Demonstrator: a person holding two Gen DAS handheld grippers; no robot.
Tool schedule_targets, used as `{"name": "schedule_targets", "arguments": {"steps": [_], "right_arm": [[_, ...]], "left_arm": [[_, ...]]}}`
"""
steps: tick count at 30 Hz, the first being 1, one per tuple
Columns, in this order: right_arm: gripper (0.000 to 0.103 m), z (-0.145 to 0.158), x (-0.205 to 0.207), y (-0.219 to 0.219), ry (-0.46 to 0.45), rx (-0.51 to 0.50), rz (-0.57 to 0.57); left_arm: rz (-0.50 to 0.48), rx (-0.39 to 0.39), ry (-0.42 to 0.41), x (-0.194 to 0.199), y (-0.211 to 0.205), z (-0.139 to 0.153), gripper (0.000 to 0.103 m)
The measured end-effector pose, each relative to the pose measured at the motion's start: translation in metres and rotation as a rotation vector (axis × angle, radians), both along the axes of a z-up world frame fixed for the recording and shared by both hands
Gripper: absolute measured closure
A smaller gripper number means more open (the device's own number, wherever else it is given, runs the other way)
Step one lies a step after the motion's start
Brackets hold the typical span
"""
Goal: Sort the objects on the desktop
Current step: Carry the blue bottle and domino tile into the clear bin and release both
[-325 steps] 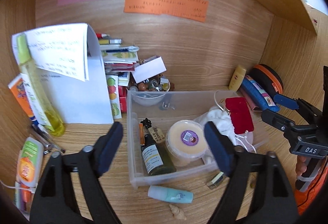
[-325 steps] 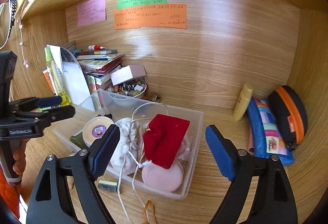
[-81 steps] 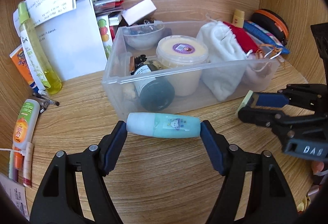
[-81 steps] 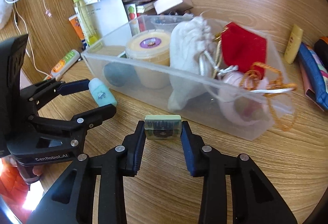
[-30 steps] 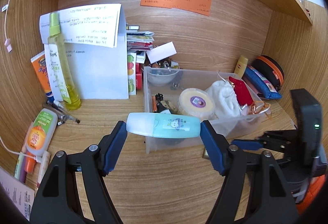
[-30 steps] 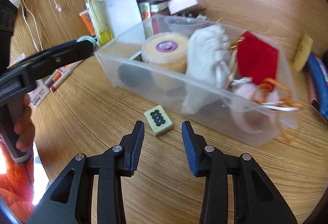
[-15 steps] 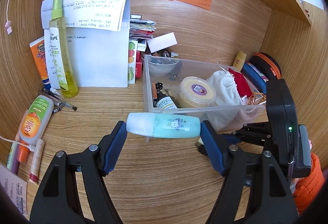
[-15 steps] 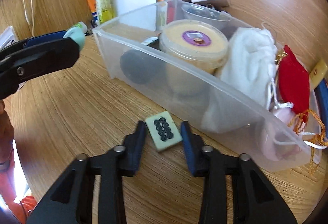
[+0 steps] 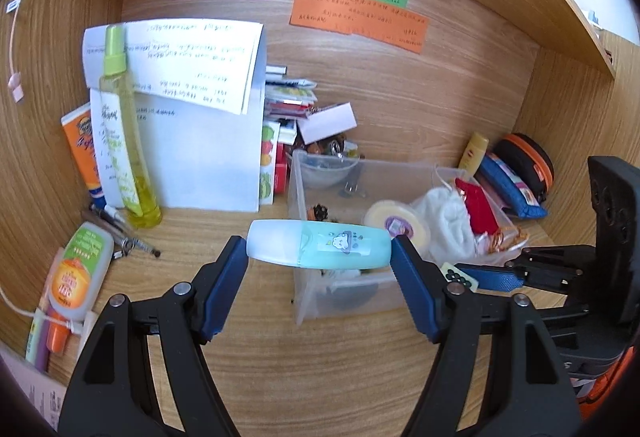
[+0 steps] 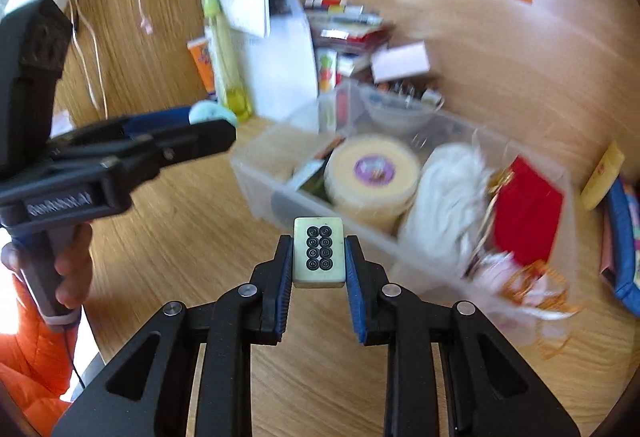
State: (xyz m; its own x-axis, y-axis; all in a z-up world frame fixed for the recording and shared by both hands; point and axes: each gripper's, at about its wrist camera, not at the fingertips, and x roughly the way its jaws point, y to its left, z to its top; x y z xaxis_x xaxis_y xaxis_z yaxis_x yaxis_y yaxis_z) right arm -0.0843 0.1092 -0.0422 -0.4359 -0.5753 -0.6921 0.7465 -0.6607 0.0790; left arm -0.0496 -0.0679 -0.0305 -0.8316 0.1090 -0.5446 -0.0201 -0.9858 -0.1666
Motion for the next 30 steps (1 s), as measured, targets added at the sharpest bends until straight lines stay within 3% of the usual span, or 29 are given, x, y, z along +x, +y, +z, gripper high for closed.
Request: {"name": "schedule_targets", "arguments": {"steps": [9, 18, 30], "right_arm": [[0.081, 0.016, -0.023, 0.004, 0.037, -0.038, -0.047], [0.081, 0.027, -0.067, 0.005, 0.062, -0.030, -0.145], [0.081, 0.005, -0.110, -0.003, 0.038, 0.026, -0.233]], "left_arm": [[-0.023, 0.001, -0.011, -0.028, 0.007, 0.006, 0.030], [-0.051, -0.049, -0.052, -0.065, 0.032, 0.007, 0.030], [-0.041, -0.025, -0.164, -0.118, 0.035, -0.013, 0.031]]}}
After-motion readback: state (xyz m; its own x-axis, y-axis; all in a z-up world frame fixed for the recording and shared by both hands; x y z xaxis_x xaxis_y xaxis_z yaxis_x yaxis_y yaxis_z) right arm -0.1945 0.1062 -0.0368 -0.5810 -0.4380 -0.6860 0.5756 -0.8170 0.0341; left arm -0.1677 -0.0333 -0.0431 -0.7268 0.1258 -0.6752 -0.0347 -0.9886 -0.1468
